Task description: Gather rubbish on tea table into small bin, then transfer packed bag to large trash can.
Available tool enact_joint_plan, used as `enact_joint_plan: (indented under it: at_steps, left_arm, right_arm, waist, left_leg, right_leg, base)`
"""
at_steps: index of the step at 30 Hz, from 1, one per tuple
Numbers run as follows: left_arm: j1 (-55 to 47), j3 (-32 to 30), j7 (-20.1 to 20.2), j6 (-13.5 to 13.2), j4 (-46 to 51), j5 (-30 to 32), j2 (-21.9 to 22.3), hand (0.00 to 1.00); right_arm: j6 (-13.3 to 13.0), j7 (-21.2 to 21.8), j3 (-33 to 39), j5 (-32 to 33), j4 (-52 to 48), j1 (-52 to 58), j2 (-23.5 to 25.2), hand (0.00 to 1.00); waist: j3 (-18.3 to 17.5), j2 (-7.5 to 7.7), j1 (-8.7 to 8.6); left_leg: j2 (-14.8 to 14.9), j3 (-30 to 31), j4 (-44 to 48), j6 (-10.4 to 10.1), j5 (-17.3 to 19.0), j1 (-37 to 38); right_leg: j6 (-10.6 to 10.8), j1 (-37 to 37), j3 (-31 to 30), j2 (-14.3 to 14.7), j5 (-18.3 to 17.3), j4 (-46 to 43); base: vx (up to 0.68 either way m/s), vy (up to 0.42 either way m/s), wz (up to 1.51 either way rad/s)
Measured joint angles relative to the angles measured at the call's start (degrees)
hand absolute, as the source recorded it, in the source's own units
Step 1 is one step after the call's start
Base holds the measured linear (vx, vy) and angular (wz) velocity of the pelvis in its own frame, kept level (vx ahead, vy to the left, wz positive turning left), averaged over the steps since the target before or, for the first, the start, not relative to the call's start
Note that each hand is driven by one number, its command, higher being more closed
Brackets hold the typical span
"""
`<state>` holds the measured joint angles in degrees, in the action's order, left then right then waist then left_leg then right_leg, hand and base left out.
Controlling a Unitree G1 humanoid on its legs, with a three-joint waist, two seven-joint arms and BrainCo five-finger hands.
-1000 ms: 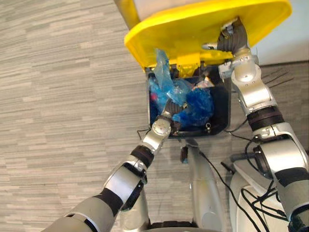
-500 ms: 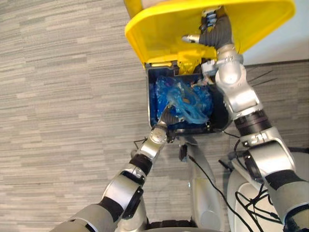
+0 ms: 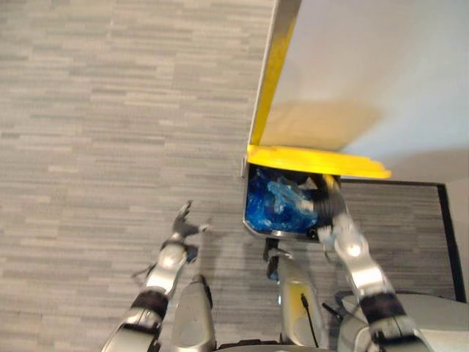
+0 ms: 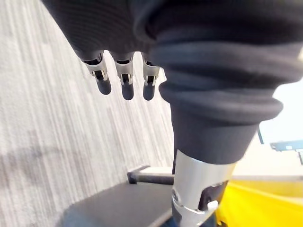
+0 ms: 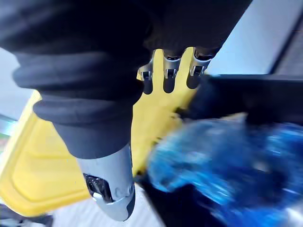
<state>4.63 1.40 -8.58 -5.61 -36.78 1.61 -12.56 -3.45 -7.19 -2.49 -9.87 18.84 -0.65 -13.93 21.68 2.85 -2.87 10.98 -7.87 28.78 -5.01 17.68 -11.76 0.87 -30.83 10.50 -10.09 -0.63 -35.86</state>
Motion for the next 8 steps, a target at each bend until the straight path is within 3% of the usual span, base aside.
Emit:
enact_joint_plan:
  at_steps: [1,3,5,6,8]
  left_arm:
    - [-3.9,-2.0,0.7,0.0,0.9,-0.5,-0.3,0.0]
    - [-11.8,-5.2,1.6,0.3,4.6,-1.0,0.1,0.0]
    - [-15.5,-7.0,2.3,0.3,7.3,-1.0,0.6,0.0]
    - [-17.0,-7.6,2.5,0.4,7.8,-1.0,2.1,0.0]
    - [-18.5,-7.6,3.4,0.2,8.5,-1.0,4.0,0.0]
  right_arm:
    - [-0.1,0.7,1.9,0.0,2.8,3.5,2.0,0.0]
    - [0.1,2.3,5.4,0.0,7.6,9.5,4.7,0.0]
    - [0.1,2.5,7.0,0.0,7.8,12.2,4.6,0.0]
    - [0.0,2.4,8.5,0.0,7.8,12.6,4.6,0.0]
    - [-0.4,2.3,10.2,0.0,8.4,12.9,4.5,0.0]
  waist:
    - [-1.3,0.35,-0.24]
    - [-4.9,0.93,-0.12]
    - [-5.9,0.67,0.77]
    - [-7.2,-0.49,0.96]
    - [-10.6,-0.73,1.42]
  left_leg:
    - [-0.1,-0.1,-2.5,-0.1,-1.7,1.5]
    - [-0.1,-0.5,-6.9,-1.1,-4.3,2.5]
    - [0.0,-1.8,-8.4,-2.2,-5.6,2.5]
    - [0.9,-3.1,-10.6,-1.9,-7.2,2.6]
    - [1.3,-5.4,-14.3,-2.1,-9.3,2.8]
  right_leg:
    - [-0.2,0.8,-0.3,0.0,-3.1,-10.3]
    - [0.5,6.4,-0.7,0.1,-6.7,-17.1]
    - [2.8,9.2,-0.9,1.7,-10.2,-10.8]
    - [2.9,10.2,-0.6,3.5,-10.4,-5.9]
    - [1.8,12.1,-1.1,5.5,-11.7,3.7]
  base:
    - [-0.09,-0.003,-0.05]
    - [-0.03,-0.1,-0.13]
    - [-0.05,-0.134,-0.47]
    - [-0.07,-0.108,-0.61]
    - [-0.03,-0.087,-0.58]
